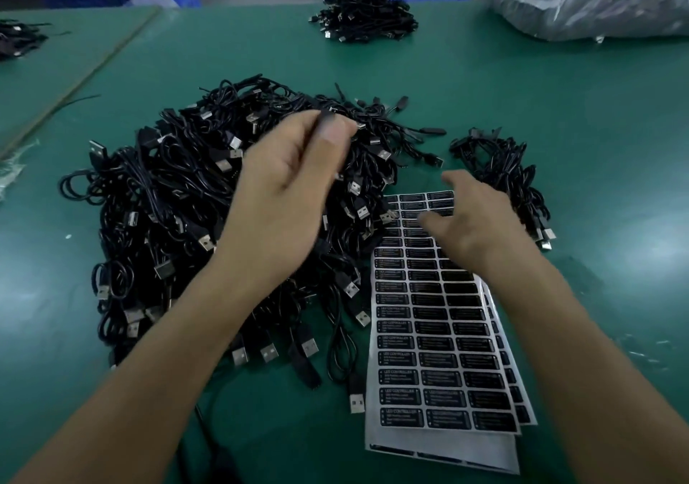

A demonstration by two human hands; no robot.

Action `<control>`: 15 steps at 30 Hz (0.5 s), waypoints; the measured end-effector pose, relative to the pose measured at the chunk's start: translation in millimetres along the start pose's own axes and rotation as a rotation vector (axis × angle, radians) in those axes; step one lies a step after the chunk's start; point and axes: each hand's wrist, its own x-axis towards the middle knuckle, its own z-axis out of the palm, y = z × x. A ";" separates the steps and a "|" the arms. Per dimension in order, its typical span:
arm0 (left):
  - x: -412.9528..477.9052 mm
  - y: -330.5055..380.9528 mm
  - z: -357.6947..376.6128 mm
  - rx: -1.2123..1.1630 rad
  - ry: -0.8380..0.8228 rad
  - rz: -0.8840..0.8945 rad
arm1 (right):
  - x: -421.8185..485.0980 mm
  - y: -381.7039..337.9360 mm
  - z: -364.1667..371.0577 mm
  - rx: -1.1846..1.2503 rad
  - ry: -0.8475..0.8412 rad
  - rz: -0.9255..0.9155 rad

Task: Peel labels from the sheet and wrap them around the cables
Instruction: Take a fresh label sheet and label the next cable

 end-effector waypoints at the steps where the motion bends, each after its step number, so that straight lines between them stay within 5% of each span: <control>1: -1.6 -1.9 2.4 0.076 -0.034 -0.005 | 4.1 -5.5 0.2 -0.029 -0.020 -0.002; 9: -7.5 -10.7 1.8 0.296 -0.153 0.010 | 27.4 -12.2 -10.7 -0.266 -0.183 0.028; 15: -1.7 -3.2 13.7 0.423 -0.144 0.014 | 15.7 4.2 -2.3 -0.103 0.019 -0.092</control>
